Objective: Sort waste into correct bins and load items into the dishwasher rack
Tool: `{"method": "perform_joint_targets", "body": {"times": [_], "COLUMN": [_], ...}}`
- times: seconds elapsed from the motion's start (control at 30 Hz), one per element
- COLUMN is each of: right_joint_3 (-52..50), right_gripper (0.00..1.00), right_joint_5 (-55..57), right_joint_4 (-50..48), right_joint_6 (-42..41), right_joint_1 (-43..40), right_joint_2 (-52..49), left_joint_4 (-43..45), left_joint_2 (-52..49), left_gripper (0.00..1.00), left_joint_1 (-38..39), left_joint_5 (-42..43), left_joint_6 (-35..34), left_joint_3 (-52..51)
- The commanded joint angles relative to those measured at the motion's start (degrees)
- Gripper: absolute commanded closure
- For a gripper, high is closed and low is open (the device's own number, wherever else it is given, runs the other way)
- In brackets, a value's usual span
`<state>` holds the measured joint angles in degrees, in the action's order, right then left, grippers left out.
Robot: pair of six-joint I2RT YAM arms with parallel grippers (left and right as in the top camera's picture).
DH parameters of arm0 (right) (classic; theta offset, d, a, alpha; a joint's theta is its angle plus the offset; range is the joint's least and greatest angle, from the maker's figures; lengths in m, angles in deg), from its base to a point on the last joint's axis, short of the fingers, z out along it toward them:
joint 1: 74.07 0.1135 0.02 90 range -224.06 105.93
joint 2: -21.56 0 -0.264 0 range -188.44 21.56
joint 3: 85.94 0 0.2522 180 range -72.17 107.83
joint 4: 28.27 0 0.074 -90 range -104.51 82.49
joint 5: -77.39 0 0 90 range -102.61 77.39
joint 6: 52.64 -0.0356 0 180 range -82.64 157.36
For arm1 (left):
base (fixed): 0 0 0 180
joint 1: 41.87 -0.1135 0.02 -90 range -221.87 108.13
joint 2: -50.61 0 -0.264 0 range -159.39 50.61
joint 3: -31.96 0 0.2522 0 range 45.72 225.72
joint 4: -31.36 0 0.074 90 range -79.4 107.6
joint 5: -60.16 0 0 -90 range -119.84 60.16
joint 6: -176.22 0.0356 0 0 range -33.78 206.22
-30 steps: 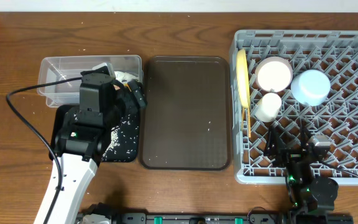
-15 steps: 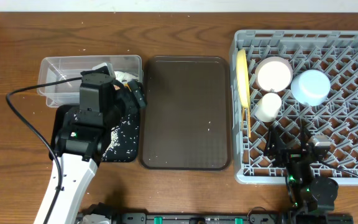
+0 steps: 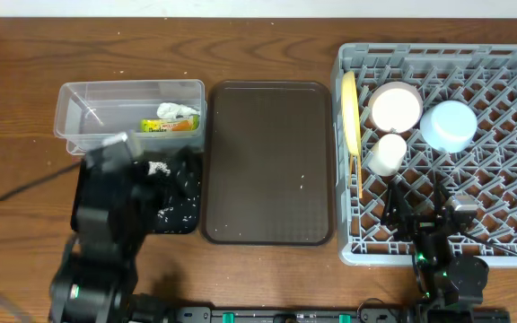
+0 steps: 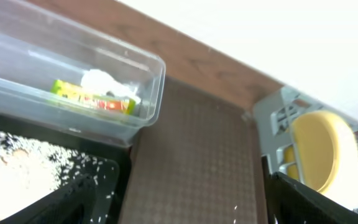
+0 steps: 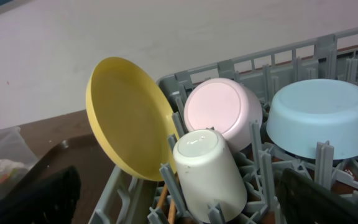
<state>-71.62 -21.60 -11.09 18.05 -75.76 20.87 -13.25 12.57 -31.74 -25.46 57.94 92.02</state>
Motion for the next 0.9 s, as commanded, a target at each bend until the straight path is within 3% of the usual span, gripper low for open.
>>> {"method": "perform_joint_targets", "body": {"times": [0.0,0.23,0.47,0.6,0.87], "right_joint_3": [-0.24,-0.24,-0.24,-0.24,-0.24], "right_gripper": [0.01,0.01,0.01,0.01,0.01], "right_joint_5": [-0.22,-0.24,-0.22,-0.22,-0.22], "right_joint_4": [0.04,0.04,0.04,0.04,0.04], "right_joint_6": [-0.81,-0.81,-0.81,-0.81,-0.81], "right_joint_1": [0.07,0.07,0.07,0.07,0.07], "right_joint_2": [0.42,0.42,0.39,0.39,0.39], "left_joint_4": [1.29,13.57,28.28,35.50,39.56], "left_joint_2": [6.99,22.71,30.64,32.98,37.59], "left_gripper": [0.10,0.10,0.10,0.10,0.10], "left_joint_1": [-0.22,-0.22,-0.52,-2.34,-4.79], "left_joint_5": [-3.63,-16.74,-24.35,-24.59,-24.59], "left_joint_6": [0.72,0.72,0.72,0.42,-0.79], "left_joint_3": [-3.96,-16.61,-28.79,-35.34,-44.04]}}
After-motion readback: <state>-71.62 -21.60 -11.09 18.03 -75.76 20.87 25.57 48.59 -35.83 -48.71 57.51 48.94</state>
